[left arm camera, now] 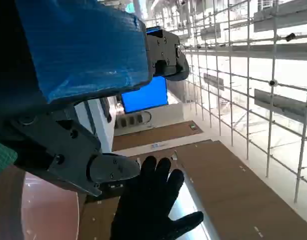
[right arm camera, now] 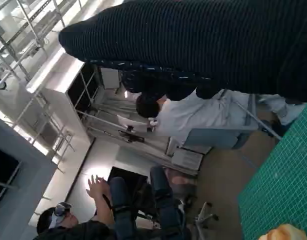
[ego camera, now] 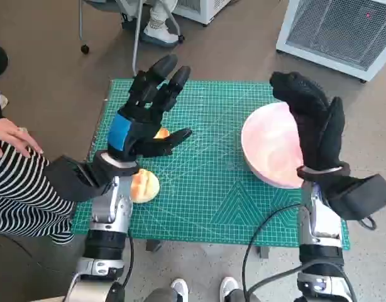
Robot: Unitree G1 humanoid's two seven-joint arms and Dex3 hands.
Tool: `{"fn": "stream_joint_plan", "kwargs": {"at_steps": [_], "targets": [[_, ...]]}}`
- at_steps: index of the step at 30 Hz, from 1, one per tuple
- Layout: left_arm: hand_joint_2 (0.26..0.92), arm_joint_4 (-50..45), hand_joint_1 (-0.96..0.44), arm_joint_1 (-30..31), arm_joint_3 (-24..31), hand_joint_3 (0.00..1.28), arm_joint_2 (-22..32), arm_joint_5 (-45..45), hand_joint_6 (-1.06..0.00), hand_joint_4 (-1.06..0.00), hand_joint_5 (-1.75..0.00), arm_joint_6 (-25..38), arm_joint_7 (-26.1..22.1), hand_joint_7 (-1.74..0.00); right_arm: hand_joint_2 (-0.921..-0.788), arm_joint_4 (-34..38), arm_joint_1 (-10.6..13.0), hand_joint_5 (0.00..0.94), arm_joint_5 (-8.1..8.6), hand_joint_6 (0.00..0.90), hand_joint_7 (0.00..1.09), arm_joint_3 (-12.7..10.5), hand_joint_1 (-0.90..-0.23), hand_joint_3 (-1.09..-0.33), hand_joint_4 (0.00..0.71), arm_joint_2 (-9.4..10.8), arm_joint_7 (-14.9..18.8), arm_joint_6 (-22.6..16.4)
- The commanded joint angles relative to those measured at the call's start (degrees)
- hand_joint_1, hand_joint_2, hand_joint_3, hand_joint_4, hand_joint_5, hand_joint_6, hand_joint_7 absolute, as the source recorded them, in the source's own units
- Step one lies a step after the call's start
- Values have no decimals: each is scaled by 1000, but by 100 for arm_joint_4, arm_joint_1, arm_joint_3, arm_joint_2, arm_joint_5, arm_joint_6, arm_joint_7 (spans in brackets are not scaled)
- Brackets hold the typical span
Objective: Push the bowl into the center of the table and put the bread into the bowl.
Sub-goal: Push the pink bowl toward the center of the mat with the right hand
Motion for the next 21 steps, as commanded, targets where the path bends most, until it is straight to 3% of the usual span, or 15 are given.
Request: {"fn": "stream_joint_plan", "kwargs": {"at_steps": [1, 21], "targets": [[785, -49, -119, -55, -5, 399, 40, 61, 1, -196, -18, 44, 24, -479, -921, 80, 101, 0, 72, 52, 538, -6, -742, -720, 185, 31, 47, 59], [791, -26, -135, -47, -9, 388, 26, 79, 1, -198, -18, -8, 27, -483, -921, 70, 105, 0, 77, 50, 539, 8, -738, -721, 185, 38, 38, 65]]}}
